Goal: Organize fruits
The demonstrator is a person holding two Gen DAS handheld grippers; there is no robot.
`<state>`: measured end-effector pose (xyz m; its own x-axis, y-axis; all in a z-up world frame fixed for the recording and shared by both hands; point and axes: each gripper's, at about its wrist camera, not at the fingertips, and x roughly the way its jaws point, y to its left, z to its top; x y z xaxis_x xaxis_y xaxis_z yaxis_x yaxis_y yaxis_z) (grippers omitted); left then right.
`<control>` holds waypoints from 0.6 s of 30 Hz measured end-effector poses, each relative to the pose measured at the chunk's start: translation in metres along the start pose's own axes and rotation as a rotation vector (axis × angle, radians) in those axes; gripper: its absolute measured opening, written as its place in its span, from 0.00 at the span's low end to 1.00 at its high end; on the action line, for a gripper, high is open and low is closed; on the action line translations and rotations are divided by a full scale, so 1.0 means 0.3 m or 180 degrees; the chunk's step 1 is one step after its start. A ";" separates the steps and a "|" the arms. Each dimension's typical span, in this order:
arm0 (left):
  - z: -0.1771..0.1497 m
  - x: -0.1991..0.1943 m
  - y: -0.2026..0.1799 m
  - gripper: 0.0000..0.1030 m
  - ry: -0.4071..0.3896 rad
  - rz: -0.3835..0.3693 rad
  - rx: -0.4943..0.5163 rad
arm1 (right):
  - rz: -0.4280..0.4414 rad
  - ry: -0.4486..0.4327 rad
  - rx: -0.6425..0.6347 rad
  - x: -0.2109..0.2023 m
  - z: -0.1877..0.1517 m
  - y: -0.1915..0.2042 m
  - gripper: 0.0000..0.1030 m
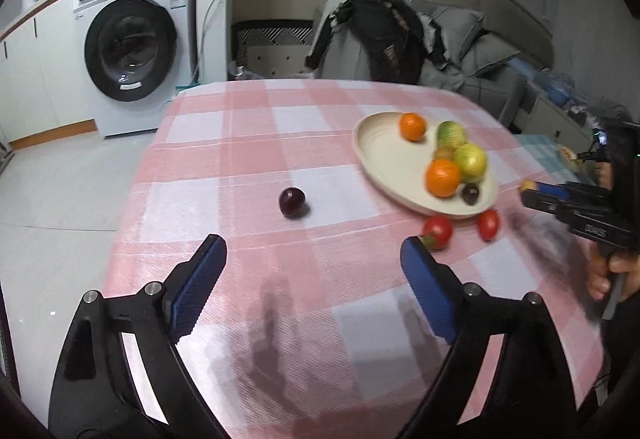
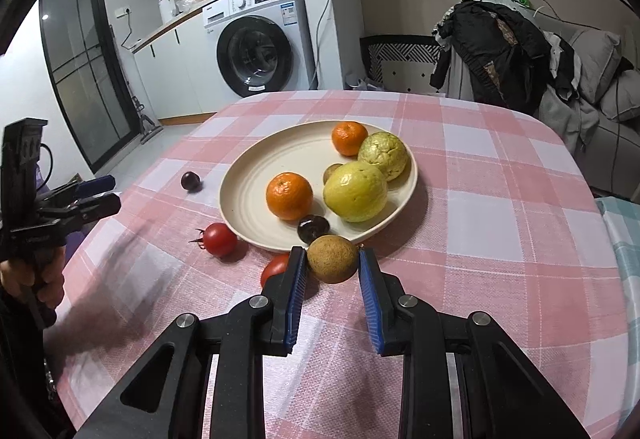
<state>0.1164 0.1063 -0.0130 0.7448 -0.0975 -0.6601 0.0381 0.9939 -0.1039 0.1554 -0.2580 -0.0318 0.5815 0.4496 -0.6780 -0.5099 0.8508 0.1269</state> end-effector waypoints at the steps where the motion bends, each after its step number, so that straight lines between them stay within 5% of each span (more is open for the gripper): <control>1: 0.015 0.022 0.008 0.85 0.0008 0.0049 0.0023 | -0.0003 0.0004 -0.0013 0.002 0.001 0.003 0.27; 10: 0.063 0.307 0.020 0.82 0.0475 0.0167 0.0047 | -0.0001 -0.0052 0.0016 -0.017 0.010 -0.016 0.27; 18: 0.103 0.422 0.015 0.58 0.0585 0.0229 0.0025 | 0.0020 -0.0087 0.0080 -0.024 0.014 -0.042 0.27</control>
<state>0.2315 0.0999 -0.0741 0.6116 -0.0335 -0.7905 -0.0050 0.9989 -0.0462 0.1602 -0.2709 -0.0255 0.5956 0.4619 -0.6572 -0.4976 0.8544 0.1496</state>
